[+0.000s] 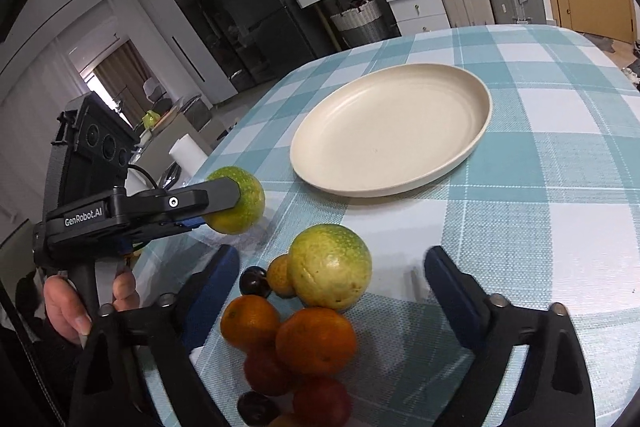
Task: Organize fruits
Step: 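Grasp a green-yellow citrus with the left tool while the right tool grasps another, then carry both green-yellow citrus fruits over the cream plate with both tools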
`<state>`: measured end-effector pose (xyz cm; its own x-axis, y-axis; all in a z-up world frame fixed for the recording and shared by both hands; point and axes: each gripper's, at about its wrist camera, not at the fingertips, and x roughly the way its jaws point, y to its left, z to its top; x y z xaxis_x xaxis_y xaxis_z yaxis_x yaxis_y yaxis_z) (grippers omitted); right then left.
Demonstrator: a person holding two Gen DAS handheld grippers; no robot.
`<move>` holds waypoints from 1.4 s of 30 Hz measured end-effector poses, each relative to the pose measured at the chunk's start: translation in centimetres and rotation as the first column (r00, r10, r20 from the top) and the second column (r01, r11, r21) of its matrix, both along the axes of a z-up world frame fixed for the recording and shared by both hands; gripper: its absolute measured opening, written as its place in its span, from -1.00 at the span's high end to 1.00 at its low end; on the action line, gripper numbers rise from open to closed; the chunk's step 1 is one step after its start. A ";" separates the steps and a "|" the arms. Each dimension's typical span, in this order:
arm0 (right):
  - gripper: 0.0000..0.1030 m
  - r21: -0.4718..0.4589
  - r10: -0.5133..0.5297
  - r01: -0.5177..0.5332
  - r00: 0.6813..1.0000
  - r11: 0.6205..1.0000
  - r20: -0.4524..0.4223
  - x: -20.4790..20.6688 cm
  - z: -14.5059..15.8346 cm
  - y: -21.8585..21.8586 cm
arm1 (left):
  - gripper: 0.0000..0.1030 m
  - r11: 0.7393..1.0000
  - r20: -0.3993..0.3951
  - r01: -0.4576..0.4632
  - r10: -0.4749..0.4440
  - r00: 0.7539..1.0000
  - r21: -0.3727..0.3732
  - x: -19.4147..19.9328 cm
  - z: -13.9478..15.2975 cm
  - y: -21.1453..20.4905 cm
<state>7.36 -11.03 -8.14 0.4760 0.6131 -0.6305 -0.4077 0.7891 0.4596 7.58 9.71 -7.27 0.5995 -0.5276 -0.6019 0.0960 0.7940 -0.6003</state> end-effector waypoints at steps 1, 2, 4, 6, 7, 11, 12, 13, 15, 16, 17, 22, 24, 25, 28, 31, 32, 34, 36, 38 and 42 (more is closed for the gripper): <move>-0.66 -0.003 0.005 -0.005 1.000 1.000 -0.008 0.1 -0.1 0.2 | 0.03 1.000 -0.001 0.000 0.000 1.000 -0.001 -0.1 0.0 0.1; -0.62 -0.006 0.005 -0.005 1.000 1.000 -0.014 0.2 -0.2 0.2 | 0.03 1.000 -0.003 0.000 0.000 1.000 -0.003 -0.1 0.0 0.1; -0.45 0.003 0.009 -0.009 0.999 1.000 -0.033 0.4 -0.6 0.2 | 0.03 1.000 -0.001 -0.002 0.002 1.000 -0.006 -0.1 0.0 0.3; -0.28 0.032 0.029 -0.027 0.997 0.999 -0.078 0.8 -1.1 0.2 | 0.03 1.000 0.000 -0.002 0.002 1.000 -0.008 -0.2 0.0 0.4; -0.14 0.031 0.029 -0.026 0.995 0.999 -0.100 1.0 -1.5 0.3 | 0.03 1.000 0.002 -0.002 0.002 1.000 -0.008 -0.3 0.0 0.4; 0.05 0.056 0.028 -0.022 0.993 0.998 -0.114 1.2 -1.6 0.0 | 0.04 1.000 -0.004 0.000 0.000 1.000 -0.012 -0.2 -0.2 0.4; 0.05 0.054 0.028 -0.022 0.994 0.998 -0.110 1.1 -1.5 0.0 | 0.03 1.000 -0.004 0.002 -0.002 1.000 -0.011 -0.2 -0.2 0.4; 0.06 0.050 0.026 -0.021 0.994 0.999 -0.102 1.0 -1.4 0.1 | 0.04 1.000 -0.003 0.001 -0.001 1.000 -0.009 -0.2 -0.2 0.4; 0.06 0.045 0.020 -0.016 0.996 0.999 -0.088 0.8 -1.2 0.1 | 0.03 1.000 0.000 0.002 -0.002 1.000 -0.007 -0.1 -0.1 0.4; 0.06 0.054 0.015 -0.011 0.997 0.999 -0.076 0.7 -1.0 -0.1 | 0.03 1.000 0.000 0.002 -0.002 1.000 -0.006 -0.1 0.0 0.4; 0.06 0.061 0.012 -0.007 0.998 0.998 -0.069 0.6 -0.8 -0.3 | 0.03 1.000 0.002 0.002 -0.002 1.000 -0.003 0.0 0.2 0.3; 0.06 0.096 -0.018 0.022 0.999 0.995 -0.040 0.9 0.5 -1.6 | 0.03 1.000 0.003 0.019 -0.019 1.000 -0.001 0.6 0.9 0.2; 0.06 0.107 -0.025 0.028 0.999 0.994 -0.023 1.3 1.2 -2.1 | 0.03 0.999 0.007 0.033 -0.033 0.999 -0.004 1.2 1.4 0.0; 0.06 0.110 -0.030 0.032 0.999 0.993 -0.013 1.4 1.6 -2.3 | 0.03 0.999 0.009 0.036 -0.036 0.999 -0.007 1.6 1.7 0.0; 0.06 0.116 -0.044 0.042 0.999 0.992 0.009 2.5 2.5 -3.0 | 0.03 0.999 0.013 0.039 -0.039 0.999 -0.009 3.0 2.6 0.0; 0.06 0.119 -0.055 0.052 0.998 0.991 0.024 3.6 3.0 -3.5 | 0.03 0.999 0.013 0.037 -0.037 0.999 0.009 4.7 3.5 -0.1; 0.06 0.118 -0.058 0.055 0.998 0.992 0.026 4.2 3.2 -3.6 | 0.03 0.999 0.017 0.042 -0.042 0.999 0.014 5.3 3.8 -0.2; 0.06 0.110 -0.058 0.054 0.998 0.992 0.033 5.0 3.4 -3.6 | 0.03 0.999 0.008 0.043 -0.043 0.999 0.020 6.9 4.0 -0.2; 0.06 0.097 -0.058 0.054 0.997 0.994 0.043 5.9 3.6 -3.6 | 0.03 0.999 -0.005 0.042 -0.042 0.999 0.015 8.4 4.0 -0.3; 0.06 0.081 -0.055 0.051 0.997 0.995 0.049 7.1 3.8 -3.5 | 0.03 0.999 -0.011 0.041 -0.041 0.999 0.020 10.0 4.1 -0.2; 0.06 0.063 -0.052 0.048 0.997 0.997 0.062 9.3 3.9 -3.2 | 0.03 0.999 -0.031 0.036 -0.035 0.999 0.032 13.5 3.8 -0.4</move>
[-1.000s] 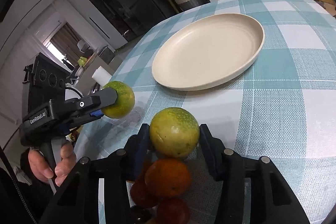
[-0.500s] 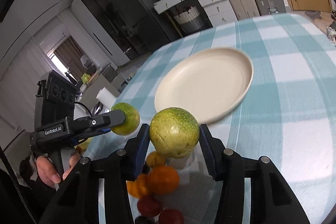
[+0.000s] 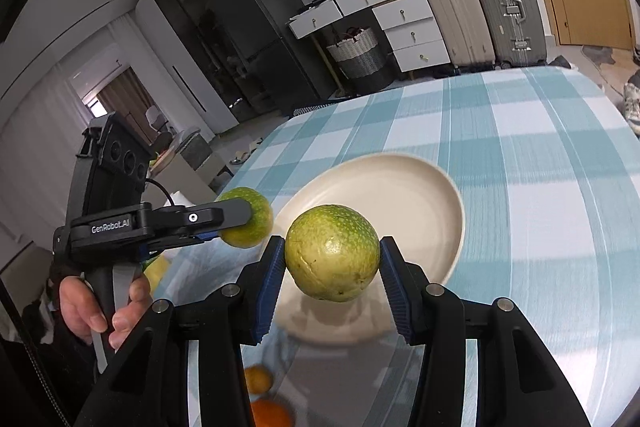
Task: Organize fruits
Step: 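Carry both green-yellow citrus fruits over the cream plate with both tools, then lower both citrus fruits onto the plate and open both tools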
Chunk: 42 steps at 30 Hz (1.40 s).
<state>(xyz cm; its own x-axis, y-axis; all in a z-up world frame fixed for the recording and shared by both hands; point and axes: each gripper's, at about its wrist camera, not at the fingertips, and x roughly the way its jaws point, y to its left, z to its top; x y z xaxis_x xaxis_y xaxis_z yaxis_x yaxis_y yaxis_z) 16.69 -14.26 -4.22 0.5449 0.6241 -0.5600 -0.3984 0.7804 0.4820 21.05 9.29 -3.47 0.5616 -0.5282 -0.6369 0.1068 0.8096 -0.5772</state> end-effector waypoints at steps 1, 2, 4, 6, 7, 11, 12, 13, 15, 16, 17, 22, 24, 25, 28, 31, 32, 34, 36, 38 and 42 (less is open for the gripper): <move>0.06 -0.006 0.001 -0.001 1.000 1.000 0.003 0.7 0.0 0.1 | 0.03 1.000 -0.007 0.000 0.000 1.000 -0.002 0.8 -0.1 -0.1; 0.06 -0.017 0.005 -0.004 1.000 1.000 0.009 1.4 0.1 0.2 | 0.03 1.000 -0.017 0.008 -0.008 1.000 -0.006 1.8 -0.2 -0.1; 0.06 -0.038 0.014 -0.014 1.000 0.999 0.014 2.6 -0.2 0.6 | 0.03 1.000 -0.034 0.003 -0.003 0.999 -0.012 3.5 -0.7 -0.3; 0.06 -0.047 0.022 -0.022 1.000 0.999 0.012 3.7 -0.6 0.9 | 0.03 1.000 -0.036 0.009 -0.010 0.999 -0.009 4.8 -1.0 -0.7; 0.06 -0.044 0.028 -0.028 1.000 0.999 0.005 4.2 -0.9 1.0 | 0.03 1.000 -0.041 0.009 -0.009 0.999 -0.002 5.5 -1.1 -0.8; 0.06 -0.059 0.035 -0.036 0.999 0.998 -0.019 6.4 -2.2 1.5 | 0.03 1.000 -0.069 0.006 -0.007 0.998 -0.006 7.6 -2.3 -1.3; 0.06 -0.070 0.035 -0.037 0.999 0.997 -0.022 6.7 -2.5 1.7 | 0.03 1.000 -0.079 0.009 -0.010 0.997 -0.009 8.1 -2.6 -1.4; 0.06 -0.081 0.037 -0.039 0.999 0.996 -0.027 7.1 -2.7 1.9 | 0.03 1.000 -0.087 0.010 -0.011 0.996 -0.013 8.5 -2.9 -1.5; 0.06 -0.106 0.038 -0.041 0.999 0.993 -0.032 7.6 -3.2 2.3 | 0.03 1.000 -0.094 0.018 -0.018 0.995 -0.004 9.3 -3.2 -1.8; 0.06 -0.119 0.037 -0.040 0.999 0.992 -0.031 7.7 -3.3 2.5 | 0.03 1.000 -0.094 0.021 -0.021 0.995 0.001 9.5 -3.3 -2.0; 0.06 -0.133 0.035 -0.038 0.999 0.990 -0.028 7.8 -3.5 2.6 | 0.03 1.000 -0.095 0.021 -0.021 0.995 0.003 9.8 -3.3 -2.1; 0.06 -0.163 0.012 -0.017 0.999 0.986 -0.031 8.3 -3.9 2.7 | 0.03 1.000 -0.110 0.027 -0.027 0.994 0.004 10.7 -4.0 -2.8; 0.06 -0.174 0.002 -0.008 1.000 0.985 -0.031 8.5 -4.1 2.7 | 0.03 1.000 -0.120 0.027 -0.027 0.992 0.004 10.8 -4.1 -3.1; 0.05 -0.175 -0.001 -0.004 0.999 0.985 -0.033 8.6 -4.1 2.7 | 0.03 1.000 -0.128 0.024 -0.023 0.992 0.003 11.0 -4.3 -3.2; -0.02 -0.176 -0.009 0.003 0.999 0.984 -0.033 8.7 -4.2 2.6 | 0.02 1.000 -0.136 0.002 -0.001 0.991 0.012 11.1 -4.4 -3.2; -0.37 -0.177 -0.018 0.018 1.000 0.984 0.003 8.3 -3.6 2.4 | -0.24 1.000 -0.136 -0.007 0.010 0.991 0.022 10.8 -4.0 -3.0; -0.44 -0.165 -0.017 0.020 1.000 0.986 0.020 8.1 -3.3 2.2 | -0.27 1.000 -0.130 -0.009 0.012 0.991 0.029 10.6 -3.7 -3.0; -0.54 -0.151 -0.029 0.037 0.998 0.988 0.056 7.5 -2.6 1.7 | -0.31 0.998 -0.107 -0.012 0.018 0.994 0.056 10.1 -3.0 -3.0; -0.55 -0.150 -0.047 0.059 0.995 0.987 0.085 6.9 -1.9 1.1 | -0.37 0.997 -0.086 -0.020 0.027 0.996 0.079 9.4 -2.1 -2.9; -0.60 -0.135 -0.062 0.075 0.993 0.988 0.096 6.2 -1.4 0.4 | -0.40 0.993 -0.076 -0.037 0.046 0.996 0.109 8.8 -1.4 -2.8; -0.61 -0.115 -0.095 0.108 0.989 0.987 0.117 4.8 -0.6 -0.9 | -0.43 0.983 -0.037 -0.074 0.081 0.996 0.166 7.0 0.2 -2.6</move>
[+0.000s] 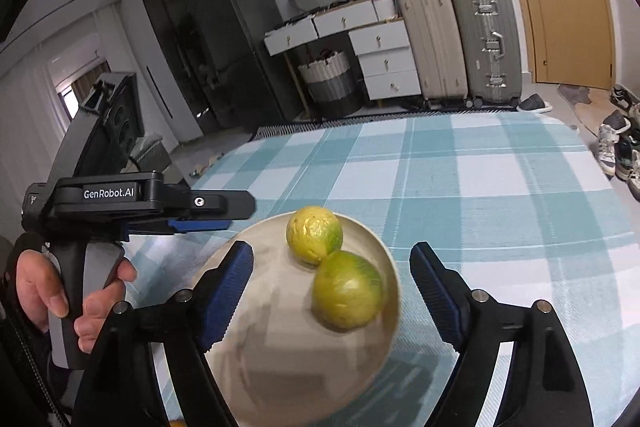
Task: Organize fruits
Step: 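Lower both citrus fruits onto the plate and open both tools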
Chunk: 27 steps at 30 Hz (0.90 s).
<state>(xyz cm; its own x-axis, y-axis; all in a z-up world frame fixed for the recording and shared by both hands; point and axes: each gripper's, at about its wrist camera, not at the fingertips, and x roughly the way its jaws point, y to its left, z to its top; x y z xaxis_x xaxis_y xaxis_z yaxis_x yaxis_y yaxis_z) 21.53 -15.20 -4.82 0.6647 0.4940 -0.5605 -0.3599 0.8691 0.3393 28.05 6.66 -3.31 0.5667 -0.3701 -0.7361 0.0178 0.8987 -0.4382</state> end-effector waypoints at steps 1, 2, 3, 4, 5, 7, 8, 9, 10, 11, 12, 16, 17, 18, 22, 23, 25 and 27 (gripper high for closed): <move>-0.61 -0.001 -0.006 0.006 1.000 1.000 0.004 -0.4 0.3 -0.2 | -0.44 1.000 0.009 -0.002 0.001 1.000 0.016 -0.5 0.3 -0.1; -0.61 -0.001 -0.015 0.015 1.000 1.000 0.008 -0.9 0.6 -0.5 | -0.45 0.999 0.022 -0.003 0.002 1.000 0.038 -1.2 0.7 -0.2; -0.62 0.001 -0.020 0.020 1.000 1.000 0.012 -1.2 0.8 -0.6 | -0.46 0.999 0.028 -0.006 0.004 1.000 0.052 -1.8 1.0 -0.2; -0.66 0.006 -0.023 0.023 1.000 1.000 0.018 -1.7 1.1 -0.9 | -0.46 0.998 0.038 -0.008 0.005 0.999 0.070 -2.5 1.4 -0.4; -0.68 0.011 -0.027 0.026 0.999 1.000 0.028 -2.2 1.5 -1.1 | -0.46 0.997 0.044 -0.008 0.005 0.999 0.080 -3.1 1.7 -0.4; -0.71 0.008 -0.035 0.034 0.998 0.999 0.048 -3.4 2.2 -1.3 | -0.46 0.995 0.062 -0.016 0.010 0.998 0.100 -4.8 2.5 -0.4; -0.71 -0.003 -0.038 0.038 0.998 0.999 0.057 -4.1 2.6 -1.3 | -0.47 0.994 0.070 -0.020 0.013 0.997 0.105 -5.5 2.9 -0.4; -0.71 -0.008 -0.039 0.039 0.997 0.999 0.061 -4.5 2.9 -1.3 | -0.48 0.993 0.082 -0.026 0.017 0.996 0.111 -6.3 3.3 -0.4; -0.71 -0.010 -0.039 0.039 0.997 0.999 0.065 -5.1 3.2 -1.4 | -0.50 0.992 0.095 -0.032 0.020 0.995 0.122 -7.2 3.7 -0.5; -0.71 -0.006 -0.034 0.034 0.997 0.999 0.069 -5.7 3.6 -1.4 | -0.56 0.990 0.106 -0.039 0.025 0.994 0.132 -8.0 4.0 -0.5; -0.71 -0.002 -0.029 0.029 0.997 1.000 0.073 -6.2 3.9 -1.4 | -0.58 0.988 0.122 -0.051 0.034 0.992 0.146 -8.9 4.3 -0.6; -0.76 -0.007 -0.014 0.014 0.996 1.000 0.093 -8.9 5.0 -1.2 | -0.61 0.976 0.172 -0.090 0.056 0.984 0.199 -12.5 5.4 -0.9; -0.76 -0.014 -0.007 0.008 0.996 1.000 0.090 -9.3 5.1 -1.1 | -0.62 0.975 0.180 -0.095 0.058 0.982 0.203 -13.3 5.6 -0.9; -0.76 -0.026 -0.004 0.006 0.996 1.000 0.085 -10.0 5.3 -1.0 | -0.66 0.974 0.185 -0.097 0.058 0.981 0.205 -14.1 5.8 -0.9; -0.77 -0.008 0.015 -0.015 0.996 1.000 0.091 -12.0 5.4 -0.8 | -0.96 0.962 0.224 -0.128 0.073 0.972 0.240 -17.5 6.6 -1.0; -0.78 -0.005 0.019 -0.018 0.996 1.000 0.091 -12.7 5.5 -0.7 | -0.98 0.958 0.240 -0.141 0.080 0.967 0.248 -18.7 6.9 -1.0; -0.80 0.008 0.019 -0.020 0.996 1.000 0.090 -13.8 5.4 -0.8 | -0.98 0.955 0.248 -0.146 0.081 0.965 0.256 -19.9 7.1 -1.0; -0.80 0.018 0.022 -0.024 0.996 1.000 0.086 -14.7 5.4 -0.9 | -0.98 0.954 0.250 -0.149 0.082 0.965 0.261 -21.3 7.2 -0.9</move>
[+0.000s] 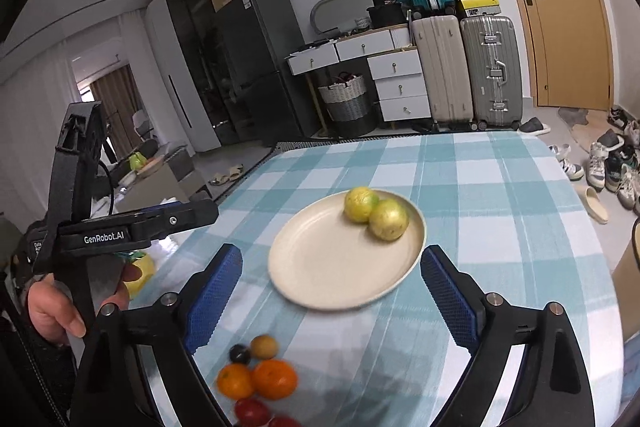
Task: Organize fruits
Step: 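Lower both citrus fruits onto the plate and open both tools, then move both open tools back to the remaining fruit cluster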
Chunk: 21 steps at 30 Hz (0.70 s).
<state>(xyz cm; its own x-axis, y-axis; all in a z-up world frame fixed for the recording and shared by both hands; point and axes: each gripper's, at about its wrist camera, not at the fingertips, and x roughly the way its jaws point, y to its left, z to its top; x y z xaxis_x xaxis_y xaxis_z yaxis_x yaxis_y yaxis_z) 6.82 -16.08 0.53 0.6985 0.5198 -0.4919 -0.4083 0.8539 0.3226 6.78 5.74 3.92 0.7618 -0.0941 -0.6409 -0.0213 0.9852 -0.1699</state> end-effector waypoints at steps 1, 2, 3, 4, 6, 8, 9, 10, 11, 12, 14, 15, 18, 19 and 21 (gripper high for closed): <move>-0.81 0.002 0.004 -0.004 1.000 1.000 -0.003 -0.5 -0.1 0.0 | -0.98 1.000 0.003 0.000 0.000 1.000 -0.002 -0.8 0.1 0.0; -0.81 0.004 0.013 -0.013 1.000 1.000 -0.008 -0.9 -0.2 0.1 | -0.98 1.000 0.004 0.002 -0.002 1.000 -0.002 -1.3 0.1 0.0; -0.82 0.002 0.019 -0.019 1.000 1.000 -0.013 -1.2 -0.3 0.2 | -0.98 1.000 0.003 0.001 -0.001 1.000 0.002 -2.0 0.0 0.0; -0.88 -0.002 0.019 -0.019 1.000 1.000 -0.017 -1.4 -0.4 0.3 | -0.98 1.000 0.004 -0.003 0.002 1.000 0.006 -2.6 -0.1 -0.1; -0.92 -0.003 0.017 -0.017 1.000 1.000 -0.021 -2.1 -0.5 0.4 | -0.98 1.000 0.004 -0.001 0.001 1.000 0.012 -3.7 -0.3 -0.1; -0.93 0.006 0.017 -0.017 1.000 1.000 -0.015 -2.7 -0.5 0.4 | -0.98 1.000 0.002 -0.003 0.003 1.000 0.013 -4.4 -0.8 -0.3; -0.95 0.010 0.016 -0.016 1.000 1.000 -0.012 -3.0 -0.5 0.4 | -0.98 1.000 -0.005 -0.002 0.002 1.000 0.010 -4.9 -1.1 -0.4; -0.95 0.016 0.016 -0.016 1.000 1.000 -0.010 -3.2 -0.4 0.4 | -0.98 1.000 -0.012 0.004 -0.004 1.000 0.009 -5.2 -1.5 -0.5; -0.95 0.020 0.015 -0.015 1.000 1.000 -0.008 -3.5 -0.4 0.5 | -0.98 1.000 -0.024 0.007 -0.007 1.000 0.003 -5.7 -1.9 -0.5; -0.97 0.021 0.011 -0.011 1.000 1.000 -0.007 -3.8 -0.5 0.6 | -0.98 1.000 -0.031 0.006 -0.006 1.000 -0.004 -5.8 -2.2 -0.5; -0.99 0.018 0.017 -0.017 1.000 1.000 -0.011 -4.0 -0.7 0.8 | -0.98 1.000 -0.056 0.015 -0.016 0.998 -0.022 -6.1 -3.1 -0.7; -0.99 0.020 0.023 -0.023 1.000 1.000 -0.016 -4.0 -0.8 1.0 | -0.98 1.000 -0.068 0.016 -0.017 0.998 -0.025 -6.3 -3.6 -0.8; -1.00 0.040 0.026 -0.025 0.999 0.999 -0.023 -4.7 -1.4 1.1 | -0.98 0.999 -0.089 0.020 -0.023 0.996 -0.026 -6.6 -4.8 -1.1; -1.00 0.048 0.026 -0.025 0.999 0.999 -0.023 -4.8 -1.5 1.0 | -0.98 0.999 -0.095 0.021 -0.024 0.995 -0.029 -6.7 -5.2 -1.2; -1.00 0.058 0.027 -0.026 0.999 0.998 -0.029 -5.2 -2.0 1.0 | -0.98 0.999 -0.110 0.034 -0.038 0.993 -0.038 -6.9 -6.1 -1.4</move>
<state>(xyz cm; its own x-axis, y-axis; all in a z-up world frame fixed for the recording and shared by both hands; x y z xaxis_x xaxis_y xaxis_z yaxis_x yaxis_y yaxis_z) 1.60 -15.06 -1.45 0.6695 0.5662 -0.4808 -0.4199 0.8224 0.3838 -0.09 4.36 -2.17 0.6819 -0.1445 -0.7170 -0.0065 0.9791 -0.2034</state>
